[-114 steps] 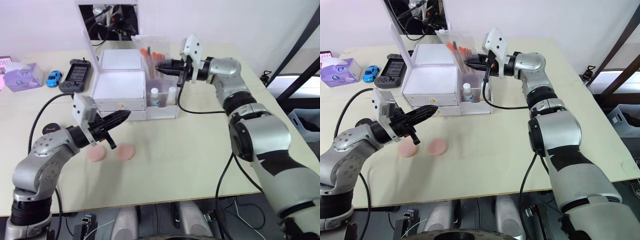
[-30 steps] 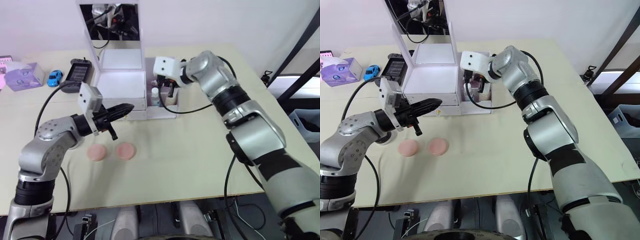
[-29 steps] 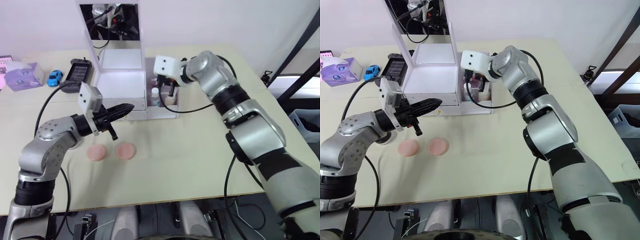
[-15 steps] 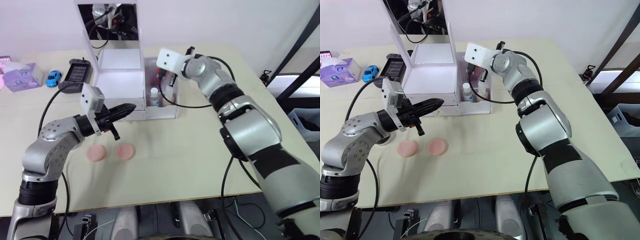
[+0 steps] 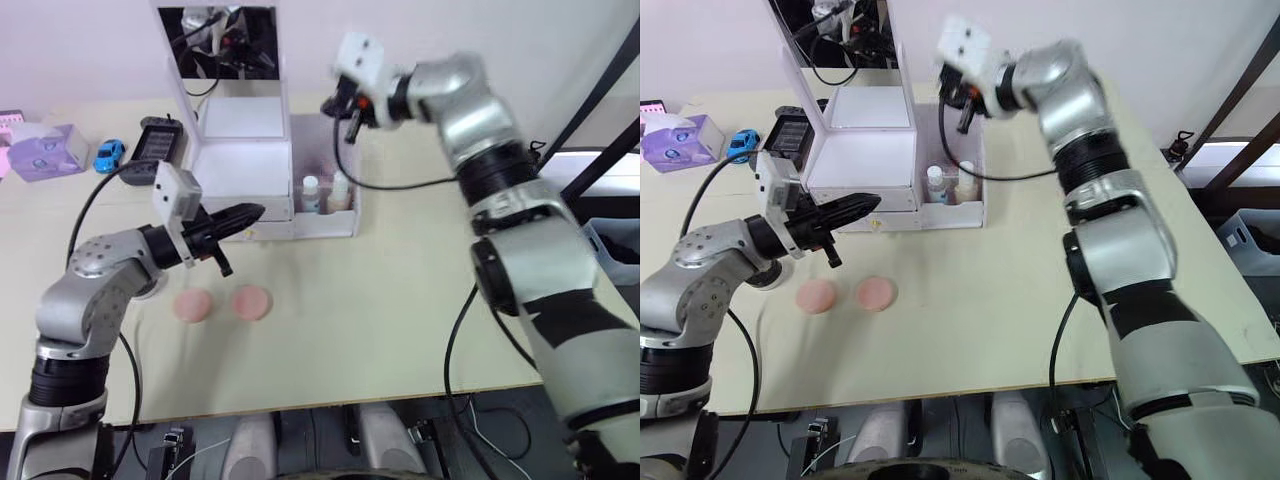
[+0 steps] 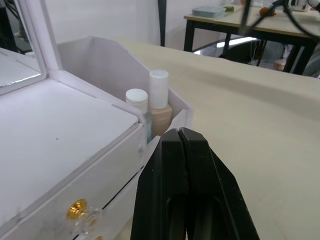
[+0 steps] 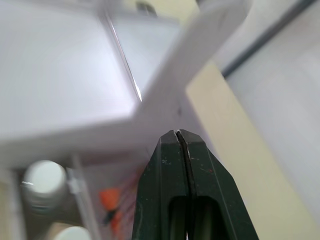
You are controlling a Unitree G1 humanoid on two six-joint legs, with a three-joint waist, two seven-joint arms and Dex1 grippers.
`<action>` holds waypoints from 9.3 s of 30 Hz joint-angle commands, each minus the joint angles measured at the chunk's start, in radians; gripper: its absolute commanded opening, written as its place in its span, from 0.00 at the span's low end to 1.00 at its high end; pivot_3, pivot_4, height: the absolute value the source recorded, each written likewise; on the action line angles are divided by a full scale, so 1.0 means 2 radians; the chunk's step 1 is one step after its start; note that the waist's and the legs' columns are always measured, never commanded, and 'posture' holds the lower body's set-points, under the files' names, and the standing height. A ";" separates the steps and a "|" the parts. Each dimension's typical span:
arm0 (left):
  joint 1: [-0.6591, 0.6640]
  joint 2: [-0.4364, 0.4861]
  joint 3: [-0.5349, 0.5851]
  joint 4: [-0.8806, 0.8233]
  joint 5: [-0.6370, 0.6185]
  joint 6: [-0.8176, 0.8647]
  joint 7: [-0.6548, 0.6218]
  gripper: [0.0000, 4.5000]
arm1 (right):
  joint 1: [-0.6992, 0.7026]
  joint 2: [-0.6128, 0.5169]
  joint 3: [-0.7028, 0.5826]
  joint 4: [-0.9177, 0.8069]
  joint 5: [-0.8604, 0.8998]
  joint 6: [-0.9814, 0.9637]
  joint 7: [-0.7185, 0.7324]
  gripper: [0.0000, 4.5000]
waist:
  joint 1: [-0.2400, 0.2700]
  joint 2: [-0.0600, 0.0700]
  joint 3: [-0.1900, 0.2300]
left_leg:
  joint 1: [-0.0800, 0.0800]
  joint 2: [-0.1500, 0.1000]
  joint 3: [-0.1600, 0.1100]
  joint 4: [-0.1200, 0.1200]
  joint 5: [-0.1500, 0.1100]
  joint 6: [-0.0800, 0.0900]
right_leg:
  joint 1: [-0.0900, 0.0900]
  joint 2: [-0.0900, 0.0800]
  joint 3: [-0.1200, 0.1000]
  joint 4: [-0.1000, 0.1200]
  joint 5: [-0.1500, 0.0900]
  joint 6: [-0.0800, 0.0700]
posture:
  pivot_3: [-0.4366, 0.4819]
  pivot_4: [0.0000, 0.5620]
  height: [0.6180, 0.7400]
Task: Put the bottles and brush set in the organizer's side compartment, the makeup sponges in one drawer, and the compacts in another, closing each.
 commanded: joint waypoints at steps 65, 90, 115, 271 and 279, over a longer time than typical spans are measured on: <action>0.221 -0.215 -0.008 -0.183 0.125 -0.057 0.324 1.00 | 0.245 -0.123 -0.087 -0.486 0.392 0.342 -0.126 0.99 | 0.014 -0.001 0.000 | 0.000 -0.002 0.001 0.002 0.000 0.000 | 0.002 -0.004 -0.003 -0.001 -0.002 -0.002 | 0.48 0.27 1.00; 0.108 -0.336 -0.095 -0.034 0.246 -0.150 0.412 0.73 | 0.233 -0.153 -0.066 -0.491 0.369 0.359 -0.150 1.00 | 0.013 -0.001 0.000 | 0.000 -0.002 0.000 0.002 0.000 0.000 | 0.002 -0.002 -0.002 -0.001 -0.002 -0.002 | 0.48 0.27 1.00; 0.126 -0.326 -0.097 -0.070 0.256 -0.151 0.398 0.41 | 0.236 -0.145 -0.056 -0.478 0.335 0.337 -0.146 1.00 | 0.013 -0.002 0.000 | 0.000 -0.002 0.000 0.002 0.000 0.000 | 0.002 -0.002 -0.002 -0.001 -0.002 -0.001 | 0.48 0.27 1.00; 0.498 -0.135 0.130 -0.296 0.052 0.006 0.078 0.99 | 0.275 -0.209 -0.019 -0.466 0.368 0.297 0.027 1.00 | 0.014 -0.005 0.000 | 0.000 0.000 0.007 0.003 -0.004 0.003 | -0.004 -0.005 0.000 0.000 -0.002 -0.001 | 0.48 0.27 1.00; 0.417 -0.150 -0.003 -0.262 0.130 0.016 0.175 0.99 | 0.254 -0.219 -0.041 -0.500 0.388 0.364 -0.010 1.00 | 0.009 -0.005 0.000 | 0.000 0.000 0.007 0.004 -0.004 0.003 | -0.003 -0.004 0.000 0.000 -0.002 -0.001 | 0.48 0.27 1.00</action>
